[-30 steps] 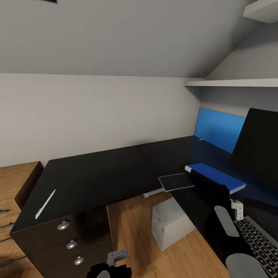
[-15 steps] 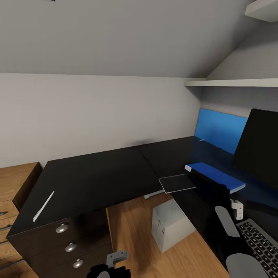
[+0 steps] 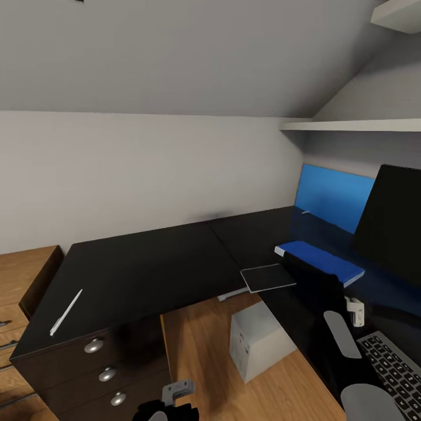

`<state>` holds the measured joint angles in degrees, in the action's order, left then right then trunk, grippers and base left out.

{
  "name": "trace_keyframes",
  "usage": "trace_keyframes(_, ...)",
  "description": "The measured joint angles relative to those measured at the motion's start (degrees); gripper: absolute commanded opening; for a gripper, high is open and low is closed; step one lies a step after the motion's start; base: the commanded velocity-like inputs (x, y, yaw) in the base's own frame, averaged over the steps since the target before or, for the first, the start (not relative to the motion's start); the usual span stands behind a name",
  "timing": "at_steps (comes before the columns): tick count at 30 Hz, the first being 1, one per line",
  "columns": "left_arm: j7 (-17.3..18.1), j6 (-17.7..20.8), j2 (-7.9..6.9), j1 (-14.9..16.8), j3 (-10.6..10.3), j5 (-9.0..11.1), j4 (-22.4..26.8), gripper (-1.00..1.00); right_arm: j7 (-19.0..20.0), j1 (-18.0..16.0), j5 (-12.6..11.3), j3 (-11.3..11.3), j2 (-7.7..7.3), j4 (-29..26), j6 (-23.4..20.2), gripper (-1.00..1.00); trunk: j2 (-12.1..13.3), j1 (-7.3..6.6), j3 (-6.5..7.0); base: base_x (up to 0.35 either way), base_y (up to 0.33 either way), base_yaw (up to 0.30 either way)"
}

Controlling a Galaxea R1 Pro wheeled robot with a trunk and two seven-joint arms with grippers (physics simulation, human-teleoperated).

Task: In the bedroom, organize the workspace by keeping the computer under the desk, ensuring the monitor is on the desk, placing the keyboard on the desk next to the monitor, placing the mouse on the desk next to the keyboard, moving the folder from the swivel chair onto the desk next to the mouse, stacking the notebook on top of the folder with the pen on top of the notebook, and positioning the swivel chair next to the desk.

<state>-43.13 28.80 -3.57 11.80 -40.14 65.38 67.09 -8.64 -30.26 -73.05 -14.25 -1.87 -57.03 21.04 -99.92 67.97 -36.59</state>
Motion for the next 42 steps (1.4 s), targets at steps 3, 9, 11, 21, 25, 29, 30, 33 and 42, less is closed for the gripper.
trace_keyframes(3,0.04,0.0,0.01,0.0,-0.15,-0.07,-0.08,1.0,-1.0,-0.26,0.0,-0.05,0.03,0.57,0.18,-1.0,0.0,0.0,0.0,0.0,0.0,0.0)
trace_keyframes(9,0.06,0.02,0.02,-0.01,-0.3,-0.11,-0.12,1.0,-2.06,-0.38,0.02,-0.15,0.04,0.35,0.25,-1.0,0.0,0.0,0.0,0.0,0.0,0.0)
trace_keyframes(11,0.06,0.02,0.02,0.0,-0.31,-0.14,-0.12,1.0,-2.08,-0.38,0.02,-0.16,0.04,0.33,0.25,-1.0,0.0,0.0,0.0,0.0,0.0,0.0)
trace_keyframes(21,0.06,0.01,0.02,0.0,-0.4,-0.19,-0.11,1.0,-2.11,-0.39,0.05,-0.2,0.05,0.31,0.28,-1.0,3.59,-1.97,1.61,0.0,0.0,0.0)
trace_keyframes(25,0.08,0.03,0.02,0.0,-0.4,-0.12,-0.12,1.0,-2.14,-0.39,0.01,-0.19,0.05,0.34,0.3,-1.0,3.61,-1.98,1.62,0.0,0.0,0.0)
trace_keyframes(29,0.11,0.05,0.02,0.0,-0.4,-0.05,-0.12,1.0,-2.15,-0.39,0.02,-0.18,0.05,0.39,0.36,-1.0,3.61,-1.98,1.62,0.0,0.0,0.0)
trace_keyframes(30,0.13,0.04,0.02,0.0,-0.4,-0.04,-0.12,1.0,-2.13,-0.39,0.0,-0.21,0.05,0.39,0.42,-1.0,3.61,-1.98,1.62,0.0,0.0,0.0)
trace_keyframes(33,0.09,0.01,0.02,-0.02,-0.36,-0.09,-0.12,1.0,-2.12,-0.39,-0.05,-0.33,0.11,0.4,0.5,-1.0,3.61,-1.98,1.62,0.0,0.0,0.0)
trace_keyframes(42,0.07,-0.07,0.02,-0.03,-0.4,-0.15,-0.12,1.0,-2.15,-0.39,0.01,-0.52,0.02,0.45,0.52,-1.0,3.61,-1.98,1.62,0.0,0.0,0.0)
